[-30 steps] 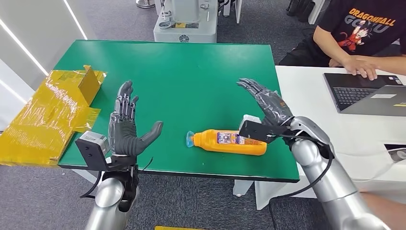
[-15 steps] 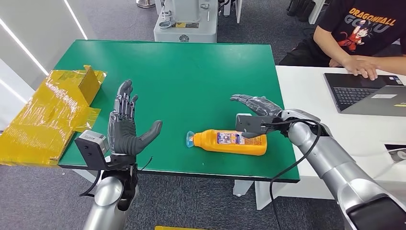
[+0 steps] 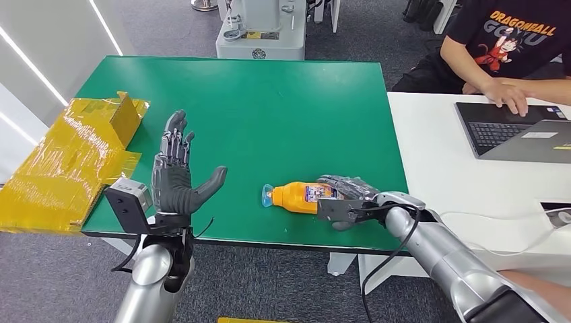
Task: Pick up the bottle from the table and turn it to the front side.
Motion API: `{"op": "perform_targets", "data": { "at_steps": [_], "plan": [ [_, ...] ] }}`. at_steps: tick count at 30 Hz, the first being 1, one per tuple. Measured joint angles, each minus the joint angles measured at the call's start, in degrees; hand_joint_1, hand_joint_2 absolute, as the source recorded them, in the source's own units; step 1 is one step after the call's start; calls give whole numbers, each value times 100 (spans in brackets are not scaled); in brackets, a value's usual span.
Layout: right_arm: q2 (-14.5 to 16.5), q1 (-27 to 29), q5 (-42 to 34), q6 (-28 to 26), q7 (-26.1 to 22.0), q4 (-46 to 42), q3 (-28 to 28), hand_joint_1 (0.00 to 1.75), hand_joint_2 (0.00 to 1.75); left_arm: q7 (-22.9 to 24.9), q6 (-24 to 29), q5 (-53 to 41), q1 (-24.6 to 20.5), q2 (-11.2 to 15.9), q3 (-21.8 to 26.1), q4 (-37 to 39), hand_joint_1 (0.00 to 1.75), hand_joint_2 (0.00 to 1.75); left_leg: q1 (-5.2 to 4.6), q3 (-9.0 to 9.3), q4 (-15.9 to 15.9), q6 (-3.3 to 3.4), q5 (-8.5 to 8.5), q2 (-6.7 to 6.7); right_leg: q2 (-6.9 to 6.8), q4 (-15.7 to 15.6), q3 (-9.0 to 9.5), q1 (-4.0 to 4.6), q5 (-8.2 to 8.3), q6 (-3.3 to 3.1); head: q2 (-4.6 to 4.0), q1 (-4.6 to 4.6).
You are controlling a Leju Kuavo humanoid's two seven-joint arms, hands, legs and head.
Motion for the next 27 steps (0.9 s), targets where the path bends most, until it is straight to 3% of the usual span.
{"op": "perform_targets", "data": {
  "at_steps": [9, 21, 25, 27],
  "plan": [
    [-17, -56, 358, -107, 379, 49, 266, 0, 175, 19, 49, 92, -44, 33, -113, 146, 0, 175, 0, 3, 1, 0, 0, -1, -1, -2, 4, 0, 0, 0, 0, 1],
    [-57, -3, 1137, -1116, 1421, 186, 668, 0, 175, 106, 32, 49, -93, 34, -190, 259, 0, 175, 0, 6, 2, 0, 0, 5, 5, -5, 5, 0, 2, 0, 0, 1],
    [-80, 12, 1192, -1227, 1494, 191, 697, 164, 175, 136, 1, 23, -116, 29, -214, 269, 0, 175, 0, 11, 1, 0, 0, 9, 9, -5, 8, 0, 2, 0, 0, 1],
    [-91, 48, 1197, -1322, 1499, 192, 704, 173, 175, 140, -13, 12, -127, 21, -217, 291, 0, 175, 1, 13, 1, 0, 0, 9, 9, -4, 10, 1, 2, 0, 0, 1]
  ]
}}
